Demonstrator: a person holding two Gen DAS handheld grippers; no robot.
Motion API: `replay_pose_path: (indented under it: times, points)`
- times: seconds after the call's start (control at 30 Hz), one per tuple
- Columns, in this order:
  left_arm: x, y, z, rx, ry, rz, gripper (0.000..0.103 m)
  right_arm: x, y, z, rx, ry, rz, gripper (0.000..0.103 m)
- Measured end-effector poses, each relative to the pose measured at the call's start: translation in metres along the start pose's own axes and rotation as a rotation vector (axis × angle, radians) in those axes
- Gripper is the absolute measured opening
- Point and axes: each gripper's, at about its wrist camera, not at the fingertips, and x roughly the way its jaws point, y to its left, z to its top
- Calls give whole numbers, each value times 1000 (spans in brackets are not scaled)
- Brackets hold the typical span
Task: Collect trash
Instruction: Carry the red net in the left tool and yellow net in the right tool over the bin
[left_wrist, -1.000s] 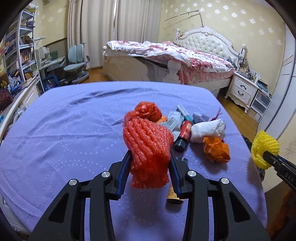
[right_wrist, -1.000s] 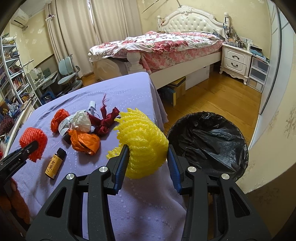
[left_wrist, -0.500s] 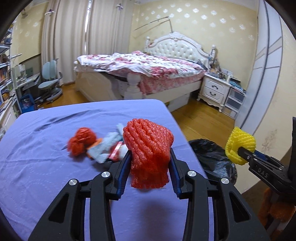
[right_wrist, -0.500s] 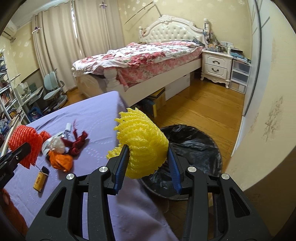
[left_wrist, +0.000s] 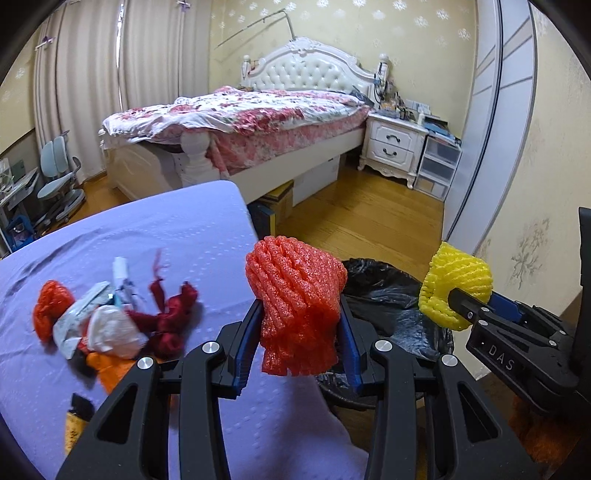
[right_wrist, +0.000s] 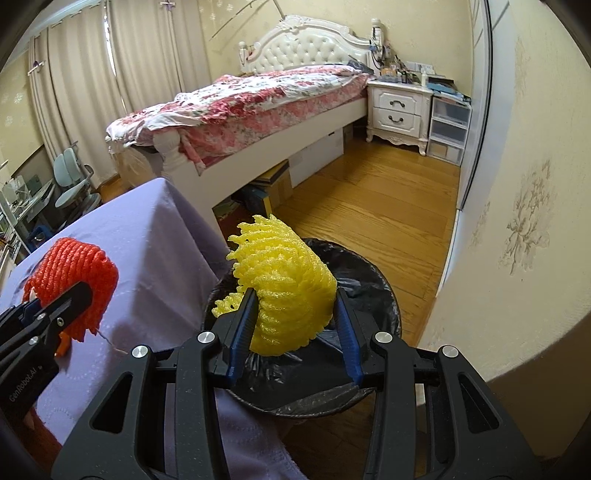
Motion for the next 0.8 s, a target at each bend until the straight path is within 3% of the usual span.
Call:
replay_pose_path:
  times: [0.63,0.7,0.8]
  points:
    - [49,-45,10,98,64,33,41,42,-32,11,54,56,2,42]
    - [50,-47,9,111,65,43,46,43,-35,12,57,58,3,42]
    - [49,-48,8,108,69,51,58,44,-39,12,70,56,4,52]
